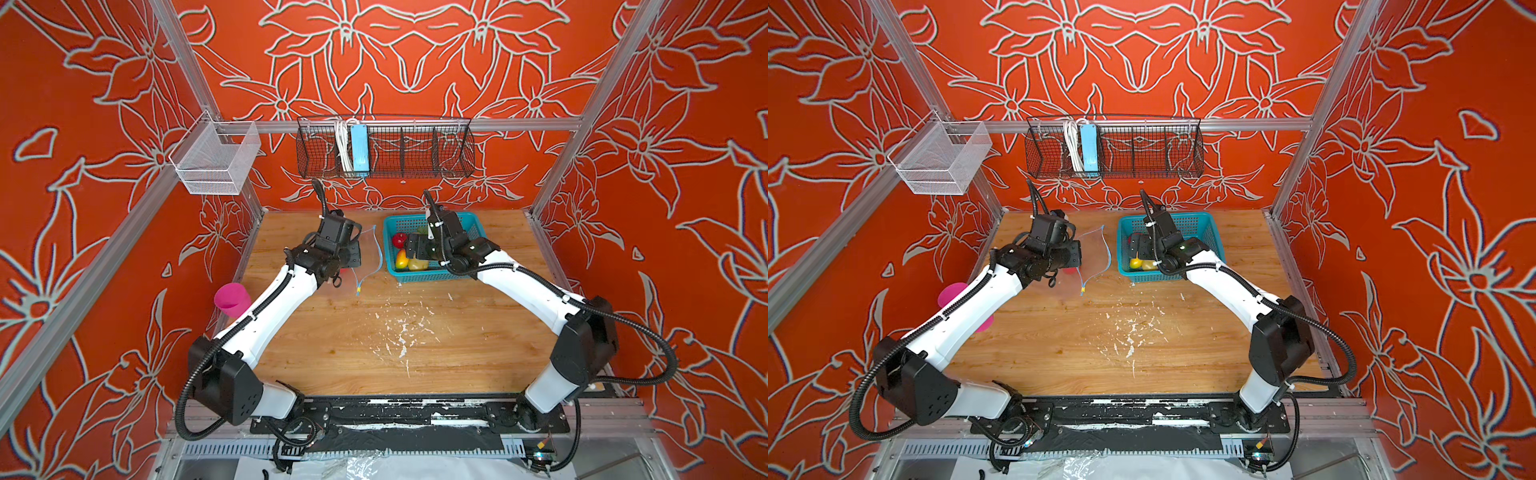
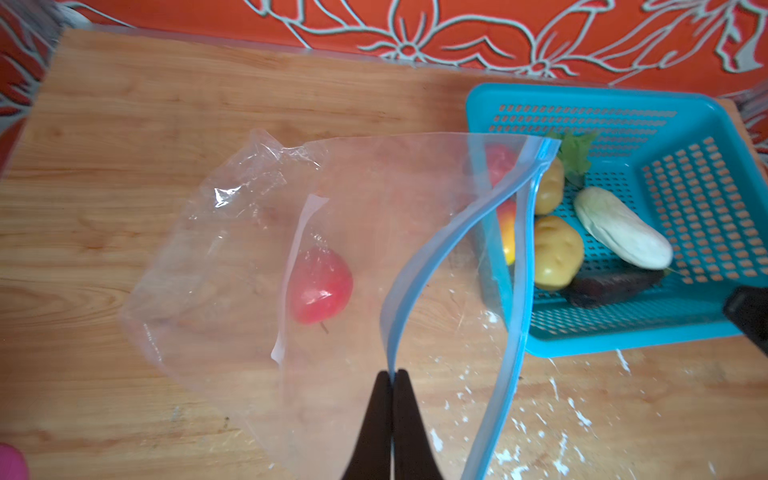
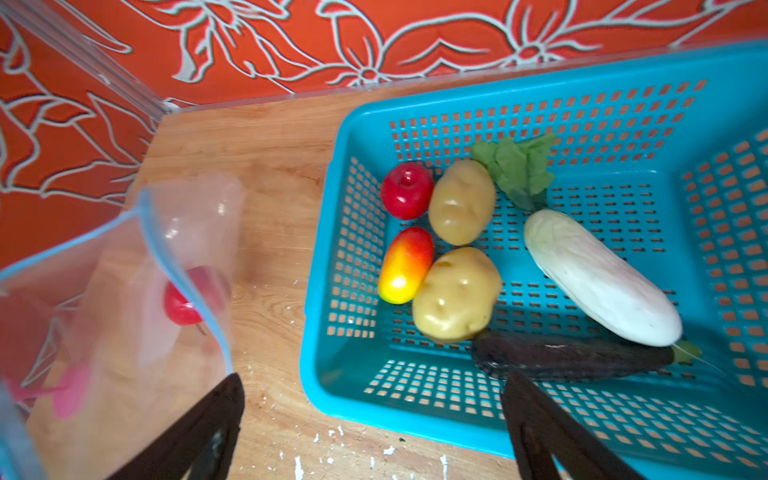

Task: Place the food in the zip-top bag and seal the zipper
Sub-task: 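Move the right gripper back over the basket, then lower the right gripper into the basket and grasp the yellow potato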

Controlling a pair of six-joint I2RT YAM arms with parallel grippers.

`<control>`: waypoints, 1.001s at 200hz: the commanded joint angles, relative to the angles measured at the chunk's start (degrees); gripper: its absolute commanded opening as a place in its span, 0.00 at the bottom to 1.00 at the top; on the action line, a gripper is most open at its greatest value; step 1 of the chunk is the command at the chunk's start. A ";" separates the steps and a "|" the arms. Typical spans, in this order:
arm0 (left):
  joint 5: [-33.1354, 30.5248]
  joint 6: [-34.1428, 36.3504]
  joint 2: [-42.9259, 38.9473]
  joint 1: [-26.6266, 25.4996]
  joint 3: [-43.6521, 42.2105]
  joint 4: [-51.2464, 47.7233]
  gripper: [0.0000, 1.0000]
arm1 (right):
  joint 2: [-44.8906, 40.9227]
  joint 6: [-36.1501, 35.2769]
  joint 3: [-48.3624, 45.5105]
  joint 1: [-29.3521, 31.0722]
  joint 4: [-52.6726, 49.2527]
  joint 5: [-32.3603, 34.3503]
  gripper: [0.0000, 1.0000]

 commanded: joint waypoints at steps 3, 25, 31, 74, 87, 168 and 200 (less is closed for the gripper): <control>-2.95 1.64 -0.91 0.03 4.21 -1.24 0.00 | 1.87 1.44 3.57 -1.92 -3.10 -1.36 0.98; -3.99 1.97 -0.77 0.03 6.03 -2.10 0.00 | 3.35 1.34 4.87 -2.98 -4.04 -1.17 0.98; -4.01 2.11 -0.65 0.03 6.52 -2.34 0.00 | 4.01 1.55 5.36 -3.23 -4.28 -1.21 0.98; -2.26 1.21 0.33 -0.05 8.86 -3.20 0.00 | 8.91 2.91 10.69 -4.43 -8.37 -1.66 0.98; -2.16 1.36 0.57 -0.05 9.14 -3.43 0.00 | 10.30 3.15 12.31 -4.66 -9.50 -1.79 0.98; -0.41 2.68 -2.85 -0.06 0.69 1.58 0.00 | 16.19 6.12 15.66 -6.85 -10.19 -4.38 0.98; 0.21 1.17 -3.45 -0.02 -1.26 2.46 0.00 | 18.84 7.96 16.78 -7.50 -10.70 -5.21 0.98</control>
